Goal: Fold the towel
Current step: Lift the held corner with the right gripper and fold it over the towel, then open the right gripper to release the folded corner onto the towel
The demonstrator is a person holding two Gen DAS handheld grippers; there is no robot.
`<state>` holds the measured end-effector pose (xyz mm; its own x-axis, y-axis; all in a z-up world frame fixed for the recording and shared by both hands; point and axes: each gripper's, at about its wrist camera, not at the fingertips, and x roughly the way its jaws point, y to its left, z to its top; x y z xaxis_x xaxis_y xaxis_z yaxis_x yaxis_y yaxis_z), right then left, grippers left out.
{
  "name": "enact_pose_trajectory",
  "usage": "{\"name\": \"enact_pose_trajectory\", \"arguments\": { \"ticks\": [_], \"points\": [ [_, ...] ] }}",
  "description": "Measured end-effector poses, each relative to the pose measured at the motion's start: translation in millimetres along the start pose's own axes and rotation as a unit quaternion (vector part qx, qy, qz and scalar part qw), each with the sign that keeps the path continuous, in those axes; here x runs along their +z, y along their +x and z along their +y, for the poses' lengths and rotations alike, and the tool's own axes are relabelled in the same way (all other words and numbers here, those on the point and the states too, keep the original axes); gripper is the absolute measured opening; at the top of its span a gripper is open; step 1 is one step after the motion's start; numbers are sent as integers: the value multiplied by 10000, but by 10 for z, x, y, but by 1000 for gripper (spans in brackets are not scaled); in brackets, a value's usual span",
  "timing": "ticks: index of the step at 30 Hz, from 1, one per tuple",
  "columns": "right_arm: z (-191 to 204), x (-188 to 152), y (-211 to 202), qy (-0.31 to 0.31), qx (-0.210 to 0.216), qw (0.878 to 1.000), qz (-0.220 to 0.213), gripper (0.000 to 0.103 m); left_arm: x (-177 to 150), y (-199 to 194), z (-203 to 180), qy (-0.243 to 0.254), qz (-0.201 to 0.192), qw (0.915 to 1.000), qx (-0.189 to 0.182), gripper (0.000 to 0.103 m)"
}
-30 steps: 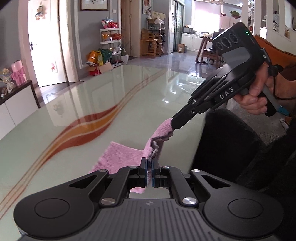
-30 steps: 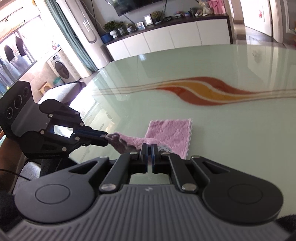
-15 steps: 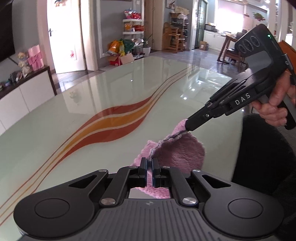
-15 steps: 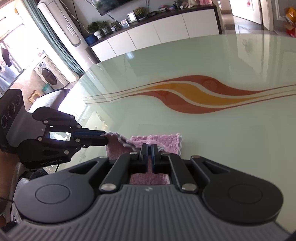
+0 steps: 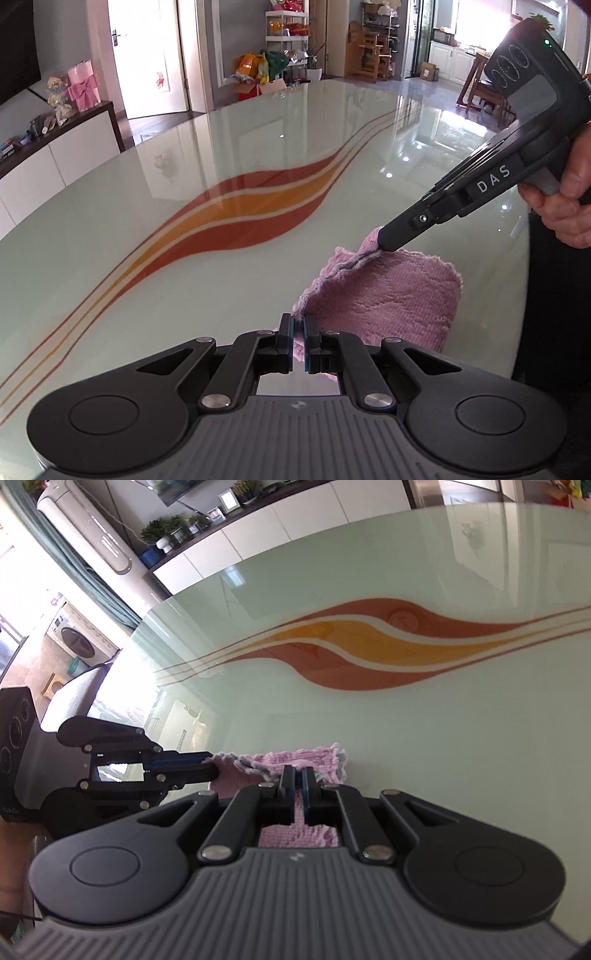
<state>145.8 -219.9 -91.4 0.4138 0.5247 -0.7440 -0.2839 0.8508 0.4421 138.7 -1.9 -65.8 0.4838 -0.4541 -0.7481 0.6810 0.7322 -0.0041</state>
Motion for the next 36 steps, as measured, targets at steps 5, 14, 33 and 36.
{"name": "enact_pose_trajectory", "arguments": {
  "ticks": [5,14,33,36],
  "points": [
    [-33,23,61,214,-26,9998,39,4,-5,45,30,-6,53,10000,19,7],
    [-46,35,128,154,-246,9995,-93,23,-51,137,-19,134,240,9996,97,8],
    [287,-130,368,-1441,-730,9865,-274,15,-55,201,1,320,347,9987,212,12],
    [246,-160,388,-1351,-697,9880,-282,15,-57,206,12,306,341,9987,238,14]
  ]
}}
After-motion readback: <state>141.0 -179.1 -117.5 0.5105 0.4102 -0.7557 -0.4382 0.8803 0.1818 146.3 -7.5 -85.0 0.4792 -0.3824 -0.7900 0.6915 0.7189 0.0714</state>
